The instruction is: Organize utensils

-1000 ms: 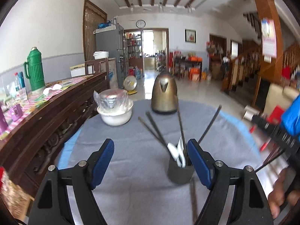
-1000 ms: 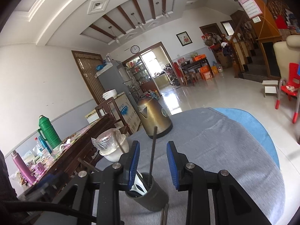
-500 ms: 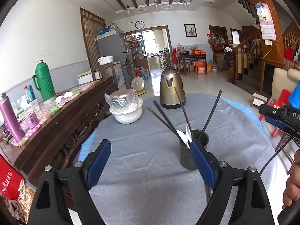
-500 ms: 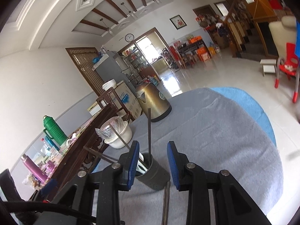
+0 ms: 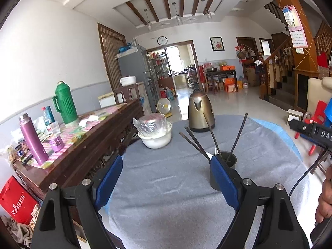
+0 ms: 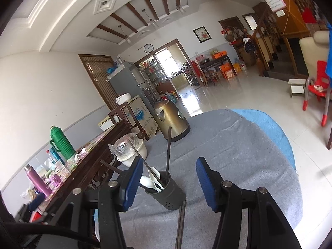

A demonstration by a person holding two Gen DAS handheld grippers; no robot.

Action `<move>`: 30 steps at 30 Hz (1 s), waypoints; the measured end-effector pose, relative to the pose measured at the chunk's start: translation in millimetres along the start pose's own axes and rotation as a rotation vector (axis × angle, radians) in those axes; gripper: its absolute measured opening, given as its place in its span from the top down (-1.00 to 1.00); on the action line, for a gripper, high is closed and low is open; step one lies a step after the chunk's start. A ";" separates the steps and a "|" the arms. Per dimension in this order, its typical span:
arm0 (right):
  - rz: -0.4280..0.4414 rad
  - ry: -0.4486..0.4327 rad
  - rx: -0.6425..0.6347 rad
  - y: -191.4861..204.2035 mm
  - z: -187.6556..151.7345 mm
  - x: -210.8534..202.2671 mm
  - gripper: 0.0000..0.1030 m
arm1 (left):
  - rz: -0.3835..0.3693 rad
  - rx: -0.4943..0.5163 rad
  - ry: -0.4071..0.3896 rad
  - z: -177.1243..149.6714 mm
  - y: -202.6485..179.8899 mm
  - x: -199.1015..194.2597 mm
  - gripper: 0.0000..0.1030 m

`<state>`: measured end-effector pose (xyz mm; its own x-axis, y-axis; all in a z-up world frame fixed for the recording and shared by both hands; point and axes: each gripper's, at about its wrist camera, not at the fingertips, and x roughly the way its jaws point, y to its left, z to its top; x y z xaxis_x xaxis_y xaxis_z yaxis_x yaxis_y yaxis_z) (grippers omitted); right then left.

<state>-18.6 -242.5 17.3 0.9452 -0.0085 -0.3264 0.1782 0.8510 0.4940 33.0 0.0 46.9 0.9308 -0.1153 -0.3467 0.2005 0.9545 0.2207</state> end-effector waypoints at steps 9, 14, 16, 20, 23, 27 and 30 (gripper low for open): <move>0.043 -0.019 -0.002 2.9 1.2 -7.4 -0.06 | 0.059 0.080 -0.087 13.6 -15.8 -35.9 -0.71; 0.061 -0.041 -0.008 3.4 5.4 -16.7 -0.06 | 0.058 0.103 -0.124 22.4 -24.9 -54.3 -0.79; 0.063 -0.047 -0.009 3.2 6.2 -19.9 -0.06 | 0.060 0.111 -0.132 24.3 -27.5 -58.6 -0.81; 0.062 -0.046 -0.009 1.3 6.0 -21.6 -0.06 | 0.071 0.125 -0.140 27.6 -30.7 -65.8 -0.82; 0.062 -0.037 -0.004 -1.8 6.1 -22.0 -0.07 | 0.086 0.135 -0.139 28.3 -32.1 -67.3 -0.82; 0.059 -0.029 -0.012 -2.9 4.4 -22.6 -0.08 | 0.099 0.135 -0.126 28.0 -33.5 -66.9 -0.83; 0.054 -0.020 -0.023 -3.1 1.1 -22.1 -0.08 | 0.106 0.137 -0.099 26.0 -34.2 -60.6 -0.83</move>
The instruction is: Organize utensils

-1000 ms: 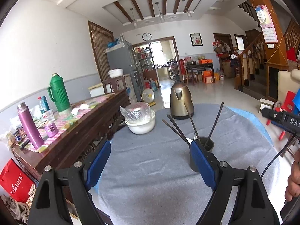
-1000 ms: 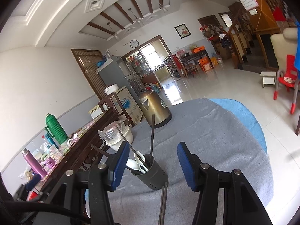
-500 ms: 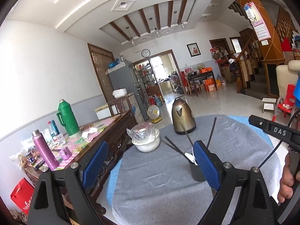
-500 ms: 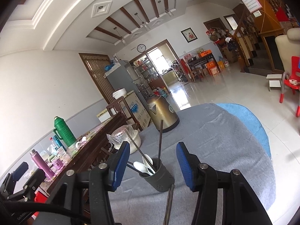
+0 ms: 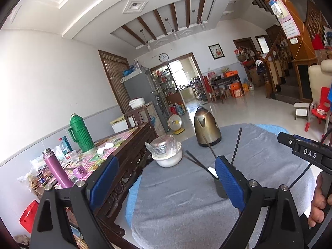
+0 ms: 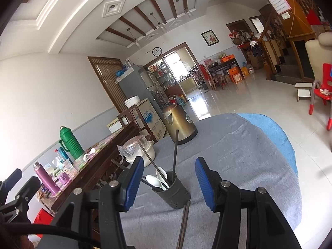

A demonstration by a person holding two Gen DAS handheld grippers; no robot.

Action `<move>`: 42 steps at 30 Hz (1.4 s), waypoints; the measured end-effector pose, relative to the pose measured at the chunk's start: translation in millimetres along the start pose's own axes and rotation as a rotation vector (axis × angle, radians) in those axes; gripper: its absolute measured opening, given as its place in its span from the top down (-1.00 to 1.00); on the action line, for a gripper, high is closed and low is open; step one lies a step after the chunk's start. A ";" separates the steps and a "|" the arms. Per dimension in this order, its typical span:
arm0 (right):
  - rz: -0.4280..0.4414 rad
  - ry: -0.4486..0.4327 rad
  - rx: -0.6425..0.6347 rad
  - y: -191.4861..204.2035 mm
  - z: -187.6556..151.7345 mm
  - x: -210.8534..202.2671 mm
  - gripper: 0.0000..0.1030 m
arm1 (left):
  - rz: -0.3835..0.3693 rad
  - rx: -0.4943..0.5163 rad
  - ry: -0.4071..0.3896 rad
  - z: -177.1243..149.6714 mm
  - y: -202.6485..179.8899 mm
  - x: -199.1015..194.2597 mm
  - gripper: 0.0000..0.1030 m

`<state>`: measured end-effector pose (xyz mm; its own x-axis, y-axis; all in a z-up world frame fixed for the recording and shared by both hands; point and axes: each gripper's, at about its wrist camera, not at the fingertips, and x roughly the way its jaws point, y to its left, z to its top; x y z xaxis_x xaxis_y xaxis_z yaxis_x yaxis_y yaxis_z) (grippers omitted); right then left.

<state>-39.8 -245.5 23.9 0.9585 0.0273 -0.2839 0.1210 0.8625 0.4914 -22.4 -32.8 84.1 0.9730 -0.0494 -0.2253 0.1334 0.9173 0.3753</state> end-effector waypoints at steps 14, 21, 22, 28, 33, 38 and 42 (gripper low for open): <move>-0.014 0.032 -0.001 -6.2 -7.4 7.8 -0.08 | -0.047 0.022 0.130 -17.4 -13.1 20.9 -0.83; -0.025 0.054 0.000 -7.8 -11.1 12.5 -0.08 | -0.084 0.026 0.187 -30.5 -21.2 30.6 -0.83; -0.027 0.057 0.001 -8.0 -11.8 13.3 -0.08 | -0.092 0.026 0.199 -33.0 -22.5 32.5 -0.83; -0.033 0.076 -0.001 -7.7 -15.4 18.0 -0.08 | -0.122 0.026 0.246 -42.8 -28.3 38.5 -0.83; -0.038 0.093 -0.012 -3.5 -18.2 22.3 -0.08 | -0.135 0.034 0.261 -47.5 -33.1 40.5 -0.83; -0.041 0.121 -0.011 -3.1 -21.8 27.9 -0.08 | -0.142 0.043 0.279 -52.4 -35.4 41.2 -0.83; -0.044 0.139 -0.016 -2.5 -24.4 32.1 -0.08 | -0.142 0.043 0.292 -55.0 -35.5 42.9 -0.83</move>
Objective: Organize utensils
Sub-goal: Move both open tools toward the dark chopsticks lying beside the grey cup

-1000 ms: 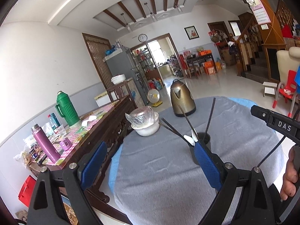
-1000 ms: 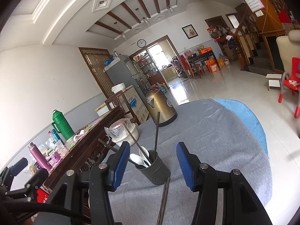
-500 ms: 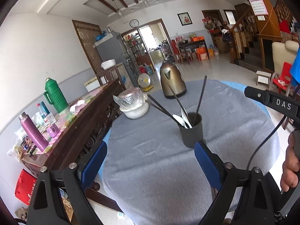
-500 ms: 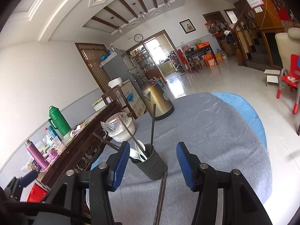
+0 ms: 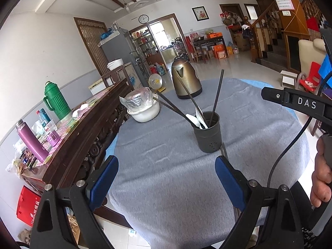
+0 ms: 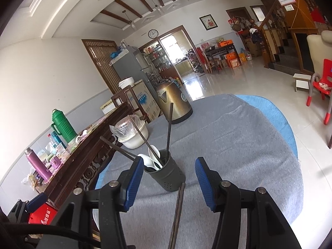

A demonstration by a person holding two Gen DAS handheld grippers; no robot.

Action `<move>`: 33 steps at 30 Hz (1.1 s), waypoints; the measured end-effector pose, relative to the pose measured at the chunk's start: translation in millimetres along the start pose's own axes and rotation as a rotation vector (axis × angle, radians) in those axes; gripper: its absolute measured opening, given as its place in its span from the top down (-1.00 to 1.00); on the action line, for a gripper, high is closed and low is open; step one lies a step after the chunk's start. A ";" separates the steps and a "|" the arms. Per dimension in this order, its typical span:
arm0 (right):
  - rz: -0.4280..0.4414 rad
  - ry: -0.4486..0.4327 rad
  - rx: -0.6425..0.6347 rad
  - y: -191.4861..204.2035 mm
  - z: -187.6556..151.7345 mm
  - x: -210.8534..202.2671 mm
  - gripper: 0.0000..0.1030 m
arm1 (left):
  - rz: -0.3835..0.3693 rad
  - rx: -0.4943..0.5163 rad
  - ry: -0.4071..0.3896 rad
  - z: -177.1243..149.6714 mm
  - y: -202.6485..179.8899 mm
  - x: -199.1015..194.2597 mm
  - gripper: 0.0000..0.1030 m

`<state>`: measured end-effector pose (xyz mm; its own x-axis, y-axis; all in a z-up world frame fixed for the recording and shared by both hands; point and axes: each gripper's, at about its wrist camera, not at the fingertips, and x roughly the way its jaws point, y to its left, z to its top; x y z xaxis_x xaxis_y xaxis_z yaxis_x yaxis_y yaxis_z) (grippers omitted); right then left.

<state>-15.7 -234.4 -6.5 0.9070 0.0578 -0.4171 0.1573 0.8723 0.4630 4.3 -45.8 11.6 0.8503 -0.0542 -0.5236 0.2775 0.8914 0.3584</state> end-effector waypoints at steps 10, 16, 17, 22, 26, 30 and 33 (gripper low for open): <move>-0.021 0.063 -0.023 4.6 -8.5 15.2 -0.08 | -0.028 -0.005 0.032 -4.3 -0.7 5.4 -0.83; -0.030 0.100 -0.028 8.1 -13.4 25.1 -0.08 | -0.040 -0.014 0.050 -8.0 -0.1 9.9 -0.83; -0.030 0.106 -0.027 8.9 -13.9 26.4 -0.08 | -0.042 -0.015 0.052 -8.4 0.1 10.9 -0.83; -0.030 0.125 -0.038 12.2 -18.0 30.0 -0.08 | -0.049 -0.012 0.058 -11.7 -2.0 12.2 -0.83; -0.030 0.131 -0.045 14.5 -19.4 31.8 -0.08 | -0.058 -0.003 0.062 -13.4 -5.7 12.8 -0.83; -0.030 0.135 -0.046 14.7 -20.4 33.1 -0.08 | -0.060 -0.003 0.061 -13.5 -6.4 12.4 -0.83; -0.031 0.138 -0.049 15.7 -21.3 34.7 -0.08 | -0.060 -0.005 0.063 -13.8 -6.2 13.0 -0.83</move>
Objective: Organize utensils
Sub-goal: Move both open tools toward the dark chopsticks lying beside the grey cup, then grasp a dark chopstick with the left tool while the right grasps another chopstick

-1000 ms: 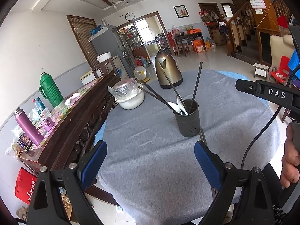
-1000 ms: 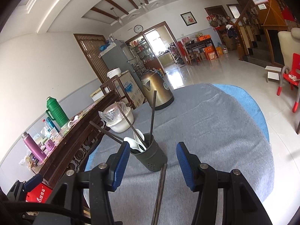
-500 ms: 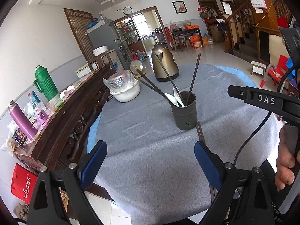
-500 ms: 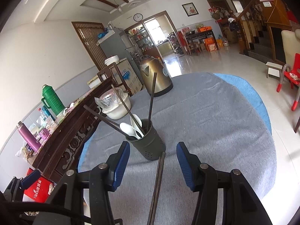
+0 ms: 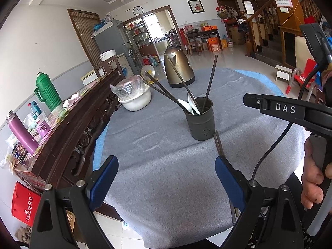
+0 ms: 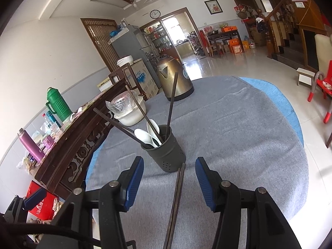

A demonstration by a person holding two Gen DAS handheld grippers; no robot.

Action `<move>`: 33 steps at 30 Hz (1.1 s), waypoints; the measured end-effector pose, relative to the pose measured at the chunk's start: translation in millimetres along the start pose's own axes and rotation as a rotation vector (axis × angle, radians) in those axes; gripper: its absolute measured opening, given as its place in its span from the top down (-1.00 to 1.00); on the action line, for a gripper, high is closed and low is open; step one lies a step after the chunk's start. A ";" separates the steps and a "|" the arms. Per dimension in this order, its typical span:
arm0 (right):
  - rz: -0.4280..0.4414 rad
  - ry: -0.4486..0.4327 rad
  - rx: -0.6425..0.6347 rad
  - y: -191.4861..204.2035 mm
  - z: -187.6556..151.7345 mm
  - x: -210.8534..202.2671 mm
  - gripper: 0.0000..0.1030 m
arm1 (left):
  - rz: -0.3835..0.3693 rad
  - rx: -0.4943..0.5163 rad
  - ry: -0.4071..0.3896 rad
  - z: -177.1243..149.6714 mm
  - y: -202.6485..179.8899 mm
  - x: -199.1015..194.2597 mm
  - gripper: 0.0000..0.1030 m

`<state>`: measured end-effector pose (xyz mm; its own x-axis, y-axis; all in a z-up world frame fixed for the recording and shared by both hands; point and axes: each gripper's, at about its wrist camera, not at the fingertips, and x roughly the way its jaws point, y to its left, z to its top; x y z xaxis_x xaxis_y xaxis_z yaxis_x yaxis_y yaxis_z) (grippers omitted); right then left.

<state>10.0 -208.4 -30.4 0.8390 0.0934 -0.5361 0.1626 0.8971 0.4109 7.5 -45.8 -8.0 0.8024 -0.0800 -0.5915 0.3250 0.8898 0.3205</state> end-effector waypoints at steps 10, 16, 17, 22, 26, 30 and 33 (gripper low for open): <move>0.017 0.030 0.021 -3.3 -3.8 8.2 -0.07 | -0.002 -0.008 0.004 -0.5 3.1 1.2 -0.83; 0.018 0.041 0.011 -1.2 -5.5 10.6 -0.07 | -0.003 -0.012 0.007 -1.4 5.2 2.7 -0.83; 0.017 0.045 0.010 -1.1 -6.1 11.4 -0.07 | -0.003 -0.013 0.009 -1.4 5.0 2.6 -0.83; 0.000 0.101 0.001 -5.6 -9.9 25.2 -0.07 | -0.049 -0.039 0.043 -4.6 10.6 22.7 -0.83; -0.016 0.194 0.025 -21.8 -17.5 50.8 0.12 | -0.119 -0.090 0.127 -12.7 18.6 58.0 -0.83; -0.018 0.294 0.066 -38.2 -28.8 81.0 0.24 | -0.164 -0.186 0.234 -24.9 33.9 96.4 -0.83; -0.004 0.340 0.068 -42.2 -38.0 98.1 0.25 | -0.168 -0.216 0.253 -29.9 39.3 110.4 -0.83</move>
<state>65.7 -220.6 -128.4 0.6193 0.2387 -0.7480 0.2094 0.8680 0.4503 93.9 -6.3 -82.9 0.5885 -0.1436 -0.7956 0.3067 0.9502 0.0553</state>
